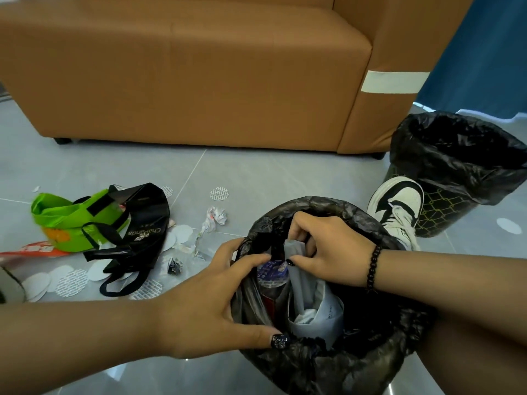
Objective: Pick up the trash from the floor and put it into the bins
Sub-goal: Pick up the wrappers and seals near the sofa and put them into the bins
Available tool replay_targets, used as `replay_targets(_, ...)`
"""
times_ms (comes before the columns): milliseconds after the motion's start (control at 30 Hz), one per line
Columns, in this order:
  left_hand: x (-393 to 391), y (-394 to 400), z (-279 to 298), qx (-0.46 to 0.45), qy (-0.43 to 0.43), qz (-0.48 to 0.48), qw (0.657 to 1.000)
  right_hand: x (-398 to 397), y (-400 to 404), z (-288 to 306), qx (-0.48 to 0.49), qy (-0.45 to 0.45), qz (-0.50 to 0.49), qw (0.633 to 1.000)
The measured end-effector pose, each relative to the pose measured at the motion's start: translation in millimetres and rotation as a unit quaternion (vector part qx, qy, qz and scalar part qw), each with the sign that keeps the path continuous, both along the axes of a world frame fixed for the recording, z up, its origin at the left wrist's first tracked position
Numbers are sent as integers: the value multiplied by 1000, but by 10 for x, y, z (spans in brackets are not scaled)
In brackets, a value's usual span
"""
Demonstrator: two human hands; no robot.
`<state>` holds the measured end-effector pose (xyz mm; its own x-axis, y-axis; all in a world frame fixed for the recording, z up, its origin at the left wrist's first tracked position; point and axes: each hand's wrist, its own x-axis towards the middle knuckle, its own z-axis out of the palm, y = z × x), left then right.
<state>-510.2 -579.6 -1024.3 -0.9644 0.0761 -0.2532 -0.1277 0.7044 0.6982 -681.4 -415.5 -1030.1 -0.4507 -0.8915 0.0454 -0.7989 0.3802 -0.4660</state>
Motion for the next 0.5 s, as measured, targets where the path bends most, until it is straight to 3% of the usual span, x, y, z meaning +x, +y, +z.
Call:
replay_targets(367, -22, 26, 16, -9, -3, 13, 1000, 124, 7, -125, -39, 25, -12, 999)
replay_targets(500, -29, 31, 8, -11, 0, 14, 1000, 115, -9, -123, 23, 56, 28, 998)
